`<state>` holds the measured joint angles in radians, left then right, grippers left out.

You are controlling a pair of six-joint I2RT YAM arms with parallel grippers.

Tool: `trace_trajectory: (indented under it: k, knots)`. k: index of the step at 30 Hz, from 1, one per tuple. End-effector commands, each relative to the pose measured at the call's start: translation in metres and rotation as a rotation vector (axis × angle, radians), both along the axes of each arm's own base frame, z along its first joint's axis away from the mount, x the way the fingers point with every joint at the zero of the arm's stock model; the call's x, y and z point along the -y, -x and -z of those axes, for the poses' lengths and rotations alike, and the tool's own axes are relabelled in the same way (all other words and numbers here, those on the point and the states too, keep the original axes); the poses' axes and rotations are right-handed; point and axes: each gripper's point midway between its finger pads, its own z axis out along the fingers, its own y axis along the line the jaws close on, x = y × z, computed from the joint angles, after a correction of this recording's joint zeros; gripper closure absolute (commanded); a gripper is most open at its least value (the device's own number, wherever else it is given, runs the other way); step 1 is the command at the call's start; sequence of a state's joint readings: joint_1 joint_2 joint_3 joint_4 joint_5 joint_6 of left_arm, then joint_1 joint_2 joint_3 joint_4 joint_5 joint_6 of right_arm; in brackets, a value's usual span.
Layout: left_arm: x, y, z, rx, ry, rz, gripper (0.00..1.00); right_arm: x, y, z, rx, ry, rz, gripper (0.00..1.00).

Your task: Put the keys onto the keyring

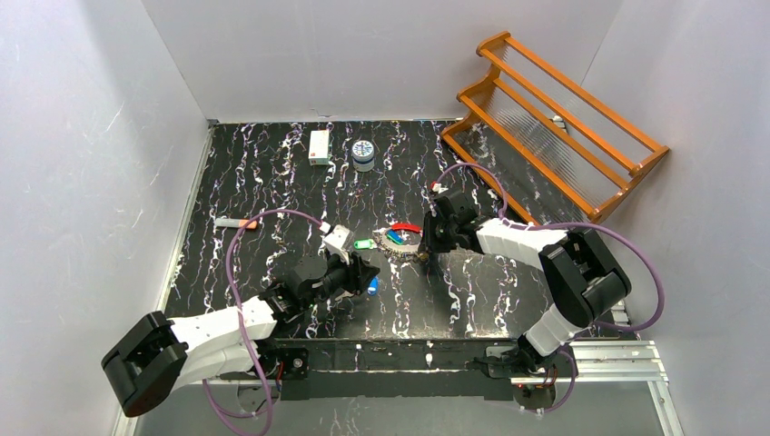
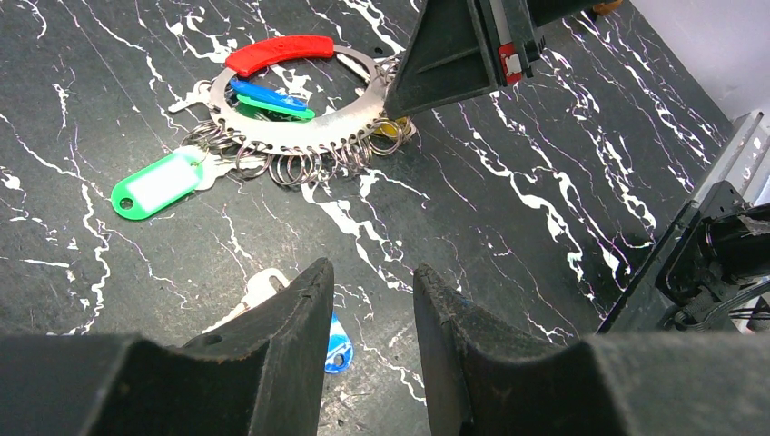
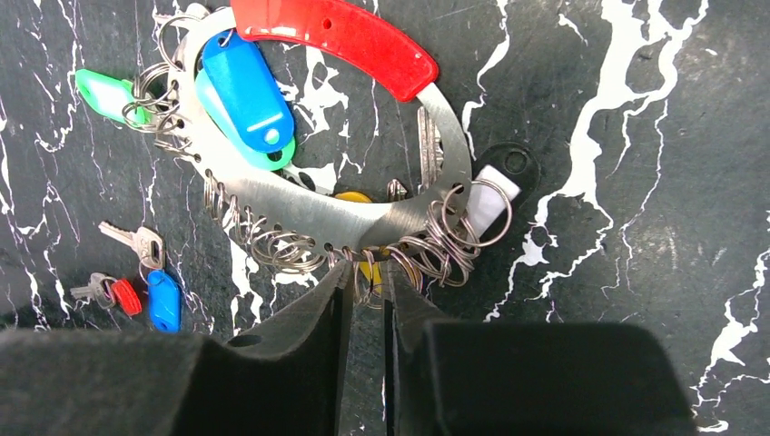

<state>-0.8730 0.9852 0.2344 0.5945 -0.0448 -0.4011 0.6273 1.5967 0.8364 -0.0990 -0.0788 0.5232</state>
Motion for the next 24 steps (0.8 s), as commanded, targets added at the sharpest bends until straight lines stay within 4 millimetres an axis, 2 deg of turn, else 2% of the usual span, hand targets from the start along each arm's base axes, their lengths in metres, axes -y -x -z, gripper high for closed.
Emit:
trace_trajectory:
  k: [1, 7, 15, 19, 24]
  knots:
    - [-0.004, 0.000, 0.000, 0.013, -0.001, -0.010, 0.64, 0.000, -0.004, 0.001, 0.008, -0.019, 0.020, 0.79]
    - [-0.003, -0.001, -0.002, 0.021, -0.004, -0.006, 0.63, -0.005, -0.001, -0.006, 0.009, -0.057, -0.005, 0.99]
    - [-0.002, -0.002, -0.013, 0.069, -0.010, 0.010, 0.64, -0.001, -0.008, -0.034, 0.117, -0.016, -0.100, 0.99]
    - [0.000, -0.003, -0.028, 0.138, -0.015, 0.040, 0.63, -0.002, -0.010, -0.056, 0.196, 0.001, -0.206, 0.99]
    - [0.007, -0.006, -0.053, 0.230, -0.030, 0.092, 0.63, -0.011, -0.003, -0.089, 0.292, -0.012, -0.428, 0.99]
